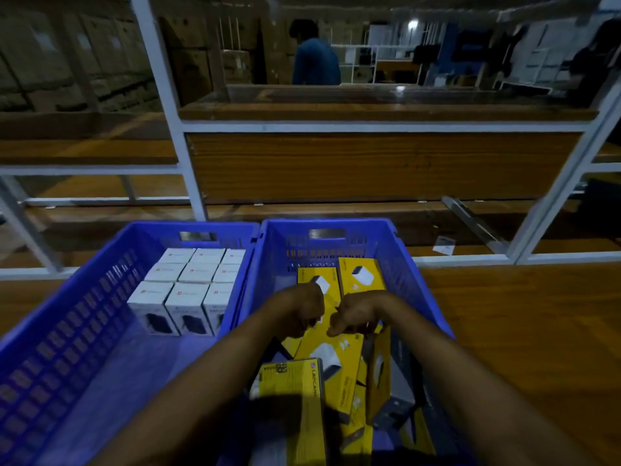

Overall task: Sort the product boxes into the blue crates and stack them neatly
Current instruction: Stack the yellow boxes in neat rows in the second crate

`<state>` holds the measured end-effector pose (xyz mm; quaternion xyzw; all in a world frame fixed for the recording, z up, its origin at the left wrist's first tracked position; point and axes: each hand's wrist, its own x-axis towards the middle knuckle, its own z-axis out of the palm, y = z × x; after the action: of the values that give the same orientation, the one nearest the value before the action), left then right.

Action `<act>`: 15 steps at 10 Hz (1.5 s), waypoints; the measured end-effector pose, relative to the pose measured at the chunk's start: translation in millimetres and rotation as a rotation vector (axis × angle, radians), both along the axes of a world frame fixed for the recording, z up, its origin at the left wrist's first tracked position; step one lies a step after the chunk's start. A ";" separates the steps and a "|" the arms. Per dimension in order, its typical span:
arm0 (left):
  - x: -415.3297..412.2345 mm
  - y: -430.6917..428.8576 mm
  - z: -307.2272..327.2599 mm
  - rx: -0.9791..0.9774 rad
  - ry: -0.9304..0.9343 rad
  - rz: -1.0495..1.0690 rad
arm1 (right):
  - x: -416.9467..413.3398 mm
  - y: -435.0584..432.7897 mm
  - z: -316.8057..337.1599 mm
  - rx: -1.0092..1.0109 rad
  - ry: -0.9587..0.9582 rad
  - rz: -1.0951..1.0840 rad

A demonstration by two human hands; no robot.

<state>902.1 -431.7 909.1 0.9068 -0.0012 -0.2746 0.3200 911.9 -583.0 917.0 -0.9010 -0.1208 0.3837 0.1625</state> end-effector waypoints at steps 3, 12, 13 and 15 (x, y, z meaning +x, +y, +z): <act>-4.3 14.1 10.2 -0.092 -0.120 0.050 | 3.2 -11.2 8.6 0.327 0.043 -0.026; 7.6 20.7 19.2 -1.128 -0.032 0.444 | 17.7 -12.0 13.7 1.268 -0.477 -1.082; 18.6 35.4 16.3 -1.234 -0.212 0.620 | 6.0 -14.9 27.5 1.293 -0.275 -0.810; 29.2 48.0 12.9 -1.346 -0.298 0.750 | -5.6 -9.0 25.6 1.154 -0.091 -0.673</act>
<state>931.3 -383.7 921.9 0.4848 0.0959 0.0363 0.8686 906.3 -592.0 942.6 -0.6733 -0.0257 0.1476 0.7240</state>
